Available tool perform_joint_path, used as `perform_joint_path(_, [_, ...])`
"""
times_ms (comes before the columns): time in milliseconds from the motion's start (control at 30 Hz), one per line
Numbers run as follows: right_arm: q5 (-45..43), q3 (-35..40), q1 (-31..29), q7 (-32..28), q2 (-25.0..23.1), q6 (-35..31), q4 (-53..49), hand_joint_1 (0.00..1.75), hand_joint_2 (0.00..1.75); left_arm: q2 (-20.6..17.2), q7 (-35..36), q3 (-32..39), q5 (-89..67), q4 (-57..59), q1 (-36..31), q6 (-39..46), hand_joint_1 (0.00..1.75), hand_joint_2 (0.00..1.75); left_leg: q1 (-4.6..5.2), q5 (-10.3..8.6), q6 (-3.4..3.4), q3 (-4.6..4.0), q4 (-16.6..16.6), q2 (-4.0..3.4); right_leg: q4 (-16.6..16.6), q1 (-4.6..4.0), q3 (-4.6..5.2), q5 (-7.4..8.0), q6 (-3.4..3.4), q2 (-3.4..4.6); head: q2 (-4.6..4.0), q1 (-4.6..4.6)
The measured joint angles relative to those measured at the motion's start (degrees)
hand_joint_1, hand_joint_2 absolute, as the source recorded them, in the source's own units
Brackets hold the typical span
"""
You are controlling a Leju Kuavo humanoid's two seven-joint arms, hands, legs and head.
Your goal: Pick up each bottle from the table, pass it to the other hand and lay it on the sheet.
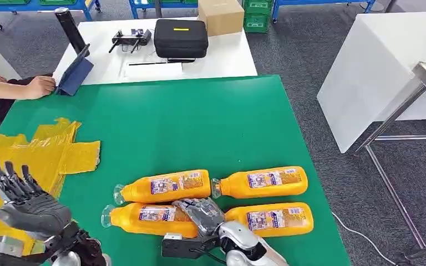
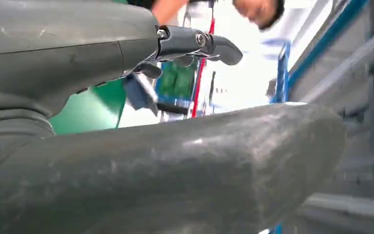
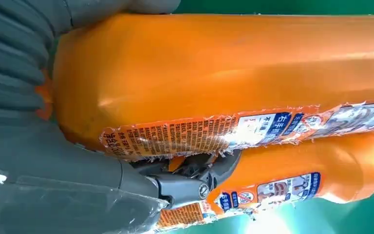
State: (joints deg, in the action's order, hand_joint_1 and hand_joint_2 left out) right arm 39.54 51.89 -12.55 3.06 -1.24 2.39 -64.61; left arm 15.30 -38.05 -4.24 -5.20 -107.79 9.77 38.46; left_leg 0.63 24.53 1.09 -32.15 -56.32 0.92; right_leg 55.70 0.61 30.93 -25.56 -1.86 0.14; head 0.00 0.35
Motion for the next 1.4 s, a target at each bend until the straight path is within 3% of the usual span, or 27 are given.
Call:
perform_joint_path(267, [-1.1,-0.5,1.7,-3.0,-1.1,-6.4,0.9,1.75,1.75,2.5,0.0,8.4,-2.1,-7.9,1.8,1.6,0.0,0.0,0.0,0.01,0.0,0.03,0.0,-0.04,0.0,0.0,-0.01,0.0,0.0,0.01,0.0,-0.02])
perform_joint_path(533, [-8.5,-6.2,12.2,-10.1,-2.1,-17.1,-10.8,1.75,1.75,3.3,0.0,12.0,4.0,-7.5,4.6,0.5,0.0,0.0,0.01,-0.02,0.0,-0.46,0.0,0.19,0.0,0.01,0.34,-0.02,0.01,-0.06,0.0,0.0])
perform_joint_path(567, [-8.6,-6.6,12.6,-10.2,-2.1,-17.3,-11.8,1.75,1.75,3.3,0.0,12.1,4.2,-7.2,4.7,0.4,0.0,1.75,0.02,-0.01,0.0,-0.45,0.0,0.18,0.0,0.01,0.35,-0.02,0.01,-0.05,0.0,0.0])
perform_joint_path(767, [-13.1,-9.7,15.9,-14.6,-2.2,-19.9,-18.0,1.75,1.75,3.7,0.1,12.5,9.8,-4.7,5.3,-3.7,0.0,1.75,0.09,-0.01,0.01,-0.52,0.0,0.23,0.0,0.05,0.41,-0.02,0.01,-0.07,0.0,0.0])
perform_joint_path(967, [-19.7,-13.3,18.3,-19.5,-2.7,-22.7,-23.9,1.75,1.75,3.7,7.0,12.8,21.2,-0.6,6.0,-24.7,0.0,1.75,0.09,0.0,0.01,-0.55,0.0,0.17,0.0,0.05,0.47,-0.01,-0.01,-0.05,0.0,0.0])
perform_joint_path(1333, [-20.4,-15.2,19.6,-19.9,-3.0,-22.8,-26.4,1.75,1.75,3.7,7.5,13.3,22.2,2.3,6.2,-26.6,0.0,1.75,0.08,0.0,0.01,-0.58,0.0,0.2,0.0,0.04,0.49,-0.01,-0.01,-0.06,0.0,0.0])
perform_joint_path(1400, [-21.5,-15.3,19.6,-20.8,-3.0,-22.9,-26.6,1.75,1.75,3.6,10.0,13.3,24.4,2.6,6.3,-31.3,0.0,1.75,0.08,0.0,0.01,-0.58,0.0,0.2,0.0,0.04,0.51,-0.01,-0.01,-0.06,0.0,0.0])
